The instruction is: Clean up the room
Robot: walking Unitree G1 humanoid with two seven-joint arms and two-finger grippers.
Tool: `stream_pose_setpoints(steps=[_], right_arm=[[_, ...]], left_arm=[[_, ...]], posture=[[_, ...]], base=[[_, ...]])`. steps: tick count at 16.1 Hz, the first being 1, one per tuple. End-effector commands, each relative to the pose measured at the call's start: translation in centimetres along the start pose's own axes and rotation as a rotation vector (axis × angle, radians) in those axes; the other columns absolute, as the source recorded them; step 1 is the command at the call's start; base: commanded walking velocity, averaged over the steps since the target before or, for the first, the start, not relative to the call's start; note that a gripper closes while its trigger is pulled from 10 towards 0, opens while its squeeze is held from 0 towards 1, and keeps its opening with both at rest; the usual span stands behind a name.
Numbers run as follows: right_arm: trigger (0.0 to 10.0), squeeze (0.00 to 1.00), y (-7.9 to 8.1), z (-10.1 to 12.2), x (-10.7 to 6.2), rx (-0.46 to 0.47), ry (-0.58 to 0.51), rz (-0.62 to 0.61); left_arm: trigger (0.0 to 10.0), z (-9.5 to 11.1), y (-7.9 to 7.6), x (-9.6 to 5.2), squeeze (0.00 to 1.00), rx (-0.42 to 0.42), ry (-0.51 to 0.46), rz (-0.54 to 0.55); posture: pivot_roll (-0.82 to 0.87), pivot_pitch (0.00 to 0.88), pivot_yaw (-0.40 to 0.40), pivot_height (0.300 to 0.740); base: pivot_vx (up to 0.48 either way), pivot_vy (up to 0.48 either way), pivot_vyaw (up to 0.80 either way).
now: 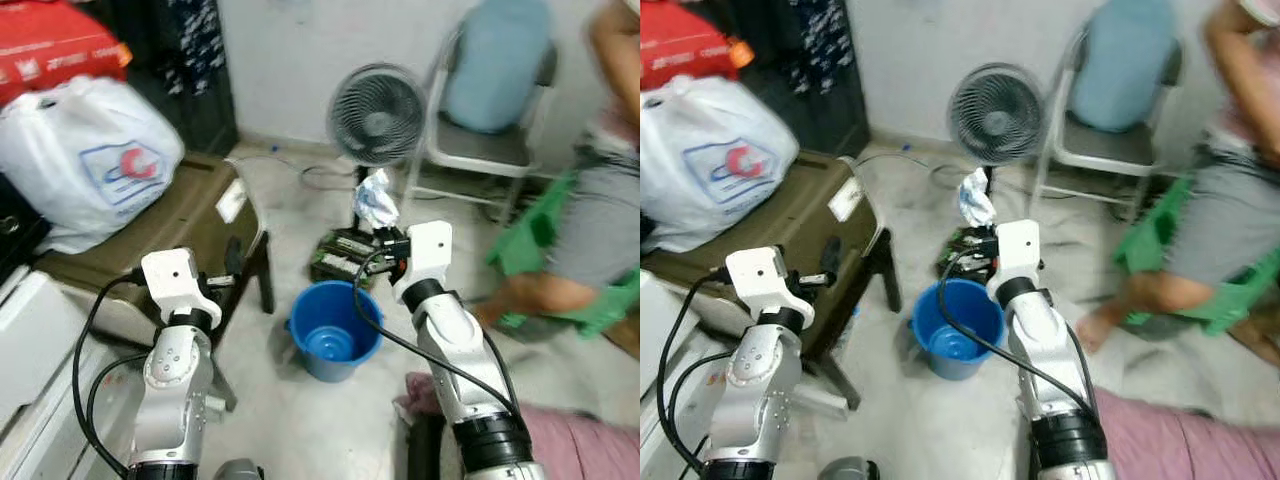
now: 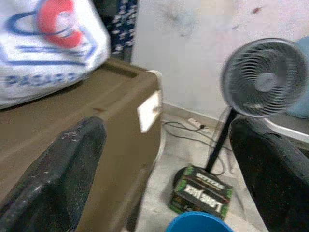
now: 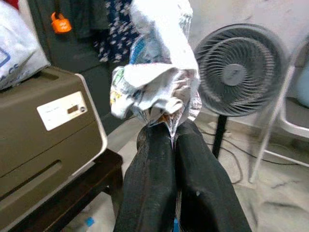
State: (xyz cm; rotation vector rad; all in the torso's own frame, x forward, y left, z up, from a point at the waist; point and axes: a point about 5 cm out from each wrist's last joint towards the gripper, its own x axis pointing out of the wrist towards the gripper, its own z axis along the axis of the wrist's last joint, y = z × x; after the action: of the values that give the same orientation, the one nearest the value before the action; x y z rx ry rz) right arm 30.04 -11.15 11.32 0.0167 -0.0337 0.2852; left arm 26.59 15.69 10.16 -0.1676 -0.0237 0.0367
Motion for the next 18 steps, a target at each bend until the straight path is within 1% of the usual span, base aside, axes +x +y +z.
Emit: stream_pose_setpoints(steps=[1,2,8,11,14,18], right_arm=[[10.0,0.00,0.17,0.11,0.13,-0.004,0.001,0.006],[10.0,0.00,0.17,0.09,0.11,-0.002,0.001,0.004],[10.0,0.00,0.03,-0.13,0.10,0.004,0.010,-0.007],[10.0,0.00,-0.05,-0.16,0.10,0.004,0.011,-0.010],[10.0,0.00,0.02,-0.12,0.16,-0.005,0.006,-0.002],[10.0,0.00,0.04,-0.12,0.20,-0.006,0.005,0.000]], left_arm=[[10.0,0.23,0.08,-0.02,0.00,0.002,-0.009,-0.003],[10.0,0.22,0.07,-0.03,0.00,0.003,-0.008,-0.004],[10.0,0.15,0.00,-0.04,0.00,0.004,-0.006,-0.007],[10.0,0.14,-0.07,-0.03,0.00,0.003,-0.006,-0.007],[10.0,0.16,-0.09,0.03,0.00,0.004,-0.009,-0.012],[10.0,0.16,-0.09,0.05,0.00,0.004,-0.010,-0.014]], posture=[[0.04,0.043,-0.041,0.740],[0.04,0.043,-0.040,0.740],[0.04,0.040,-0.041,0.740],[0.04,0.038,-0.042,0.740],[0.04,0.034,-0.044,0.740],[0.04,0.033,-0.043,0.740]], base=[[0.270,0.000,0.80],[0.274,0.000,0.80],[0.267,0.000,0.00],[0.000,0.000,0.00],[0.291,0.000,0.00],[0.299,0.000,0.80]])
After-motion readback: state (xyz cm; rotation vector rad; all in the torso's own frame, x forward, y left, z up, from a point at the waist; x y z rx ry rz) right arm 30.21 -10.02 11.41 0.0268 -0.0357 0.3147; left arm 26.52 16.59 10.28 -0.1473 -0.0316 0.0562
